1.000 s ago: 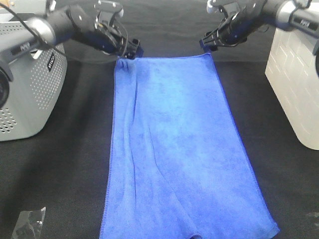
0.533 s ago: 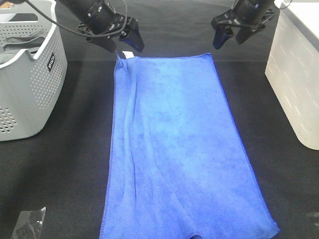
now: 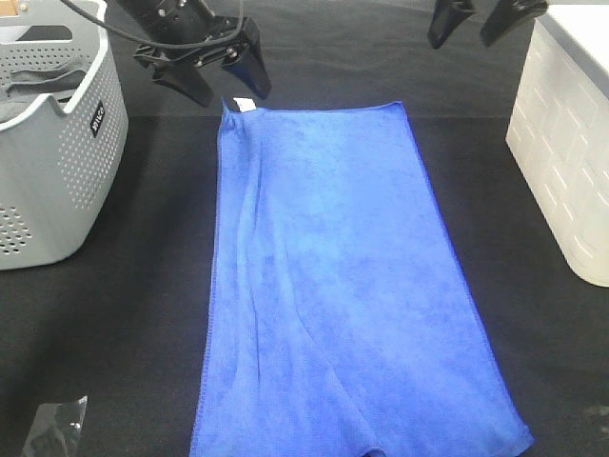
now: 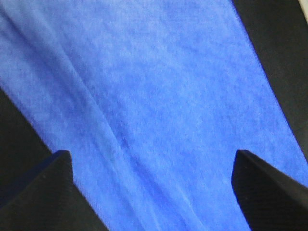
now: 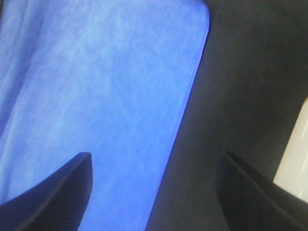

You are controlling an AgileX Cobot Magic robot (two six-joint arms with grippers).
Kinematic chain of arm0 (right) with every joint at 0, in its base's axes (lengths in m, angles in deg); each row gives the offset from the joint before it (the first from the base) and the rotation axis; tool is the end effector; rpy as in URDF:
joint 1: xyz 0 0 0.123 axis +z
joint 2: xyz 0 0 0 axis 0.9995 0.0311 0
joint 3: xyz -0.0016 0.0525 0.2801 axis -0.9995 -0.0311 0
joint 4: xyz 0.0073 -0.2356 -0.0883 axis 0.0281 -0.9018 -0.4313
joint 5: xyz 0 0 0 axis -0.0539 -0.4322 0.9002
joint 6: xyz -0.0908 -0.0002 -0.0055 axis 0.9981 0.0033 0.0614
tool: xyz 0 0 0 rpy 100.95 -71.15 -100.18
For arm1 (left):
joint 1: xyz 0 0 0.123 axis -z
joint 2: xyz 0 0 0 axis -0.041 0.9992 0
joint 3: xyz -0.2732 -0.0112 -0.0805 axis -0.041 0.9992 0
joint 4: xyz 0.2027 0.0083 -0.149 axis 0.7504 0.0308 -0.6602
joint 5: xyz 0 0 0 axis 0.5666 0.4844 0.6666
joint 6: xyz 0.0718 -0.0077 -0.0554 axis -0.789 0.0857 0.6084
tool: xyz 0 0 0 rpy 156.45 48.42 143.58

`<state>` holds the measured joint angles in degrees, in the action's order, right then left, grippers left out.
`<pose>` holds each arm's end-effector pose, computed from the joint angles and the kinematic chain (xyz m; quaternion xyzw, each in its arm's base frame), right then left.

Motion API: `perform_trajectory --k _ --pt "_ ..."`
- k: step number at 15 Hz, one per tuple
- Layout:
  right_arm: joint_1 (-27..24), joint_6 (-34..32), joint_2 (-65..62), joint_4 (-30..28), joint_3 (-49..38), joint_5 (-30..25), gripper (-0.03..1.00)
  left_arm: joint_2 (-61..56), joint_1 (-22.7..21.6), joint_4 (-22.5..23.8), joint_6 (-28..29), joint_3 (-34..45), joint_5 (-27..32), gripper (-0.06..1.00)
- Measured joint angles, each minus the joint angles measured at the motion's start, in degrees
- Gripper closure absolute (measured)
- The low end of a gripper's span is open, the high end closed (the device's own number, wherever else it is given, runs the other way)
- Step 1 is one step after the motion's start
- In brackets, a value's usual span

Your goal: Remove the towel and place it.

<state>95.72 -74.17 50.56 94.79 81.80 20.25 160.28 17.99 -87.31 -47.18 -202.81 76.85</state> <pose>0.4643 0.0741 0.3074 -0.1280 0.9631 0.0723 0.2253 0.4856 -0.1730 0.2418 0.1737 0.9437 -0.2207 0.1749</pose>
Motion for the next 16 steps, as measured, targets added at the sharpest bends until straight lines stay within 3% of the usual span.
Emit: perform_trajectory --k 6,10,12,16 --pt "0.0 -0.63 -24.24 1.43 -30.31 -0.23 0.25 -21.43 4.81 3.61 0.63 27.39 0.29 0.1" --pt "0.0 -1.66 -39.94 1.43 -46.29 -0.23 0.25 -32.43 9.63 8.08 5.04 48.64 0.57 0.1" --pt "0.0 -2.12 -45.89 1.6 -50.13 -0.29 0.25 -36.67 10.54 8.42 7.62 58.16 0.11 0.1" --pt "0.0 -2.12 -52.71 1.95 -51.74 -0.34 0.25 -41.31 14.61 6.93 10.83 72.31 -8.94 0.1"
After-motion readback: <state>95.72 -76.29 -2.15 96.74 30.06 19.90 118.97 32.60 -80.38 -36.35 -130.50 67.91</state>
